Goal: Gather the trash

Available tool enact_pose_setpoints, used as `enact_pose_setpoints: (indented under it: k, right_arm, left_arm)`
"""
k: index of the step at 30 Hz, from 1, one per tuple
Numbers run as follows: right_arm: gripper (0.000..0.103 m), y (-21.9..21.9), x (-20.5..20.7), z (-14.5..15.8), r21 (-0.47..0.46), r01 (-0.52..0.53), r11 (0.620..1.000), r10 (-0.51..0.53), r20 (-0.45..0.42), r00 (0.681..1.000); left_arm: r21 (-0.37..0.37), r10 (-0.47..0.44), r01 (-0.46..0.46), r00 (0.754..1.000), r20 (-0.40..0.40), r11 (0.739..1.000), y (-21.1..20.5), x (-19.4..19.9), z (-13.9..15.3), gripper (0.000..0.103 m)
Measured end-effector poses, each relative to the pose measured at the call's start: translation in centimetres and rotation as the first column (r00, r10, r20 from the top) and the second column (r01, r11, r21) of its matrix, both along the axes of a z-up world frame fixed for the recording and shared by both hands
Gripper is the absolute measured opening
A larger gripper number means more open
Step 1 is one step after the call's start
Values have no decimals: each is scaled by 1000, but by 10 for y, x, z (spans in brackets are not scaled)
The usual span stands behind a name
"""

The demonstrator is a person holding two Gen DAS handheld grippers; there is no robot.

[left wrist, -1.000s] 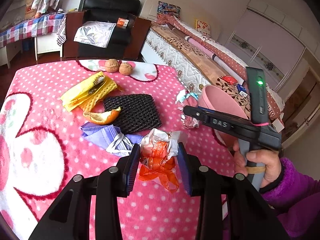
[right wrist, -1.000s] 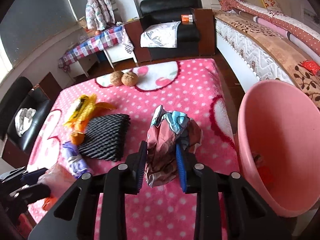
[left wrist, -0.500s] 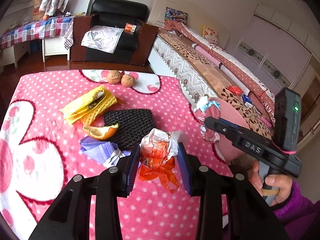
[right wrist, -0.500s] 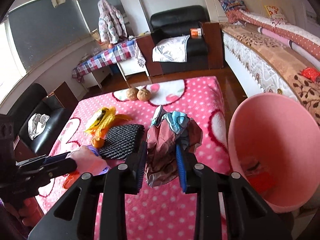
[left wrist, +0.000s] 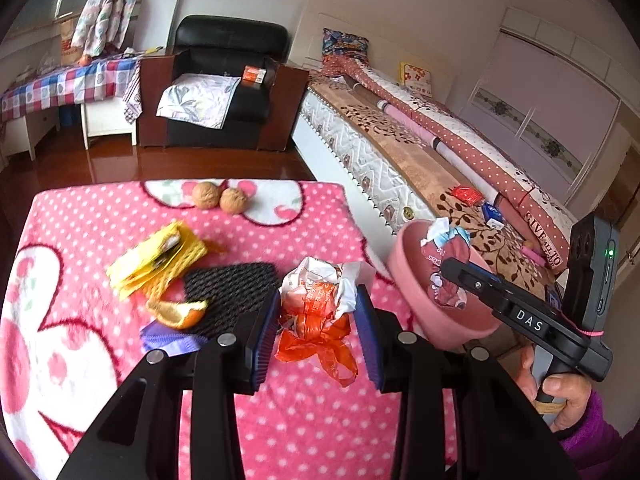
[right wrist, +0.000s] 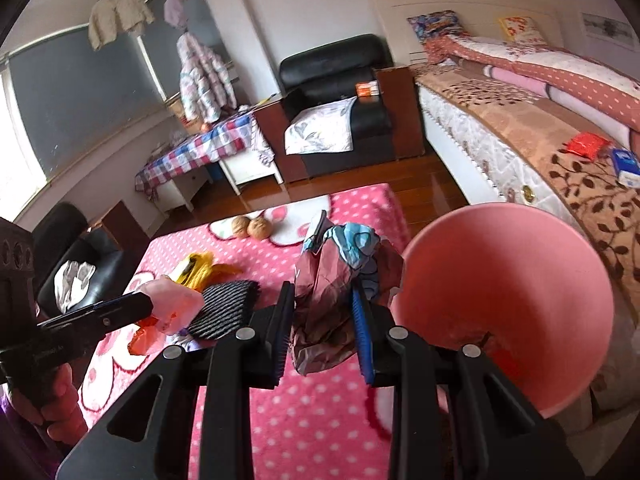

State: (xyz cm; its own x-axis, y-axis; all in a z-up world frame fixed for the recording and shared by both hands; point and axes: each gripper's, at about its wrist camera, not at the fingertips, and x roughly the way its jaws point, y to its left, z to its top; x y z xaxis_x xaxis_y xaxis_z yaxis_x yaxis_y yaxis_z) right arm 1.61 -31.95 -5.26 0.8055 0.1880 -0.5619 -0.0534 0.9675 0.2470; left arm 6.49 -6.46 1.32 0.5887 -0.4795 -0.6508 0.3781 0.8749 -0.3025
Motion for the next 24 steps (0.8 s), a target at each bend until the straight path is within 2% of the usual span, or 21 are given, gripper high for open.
enact_pose_setpoints:
  k: [8,24]
  right_arm:
    - [29,-43,-8,-1,34,95,995,-95,7,995]
    - [29,-100,-19,-15,62,215,975,-214,-20,977]
  left_arm:
    - [38,-47,44,997,60,998,-37,5,14,37]
    - [60,-198,196,979,42,979,-137,22,9,37]
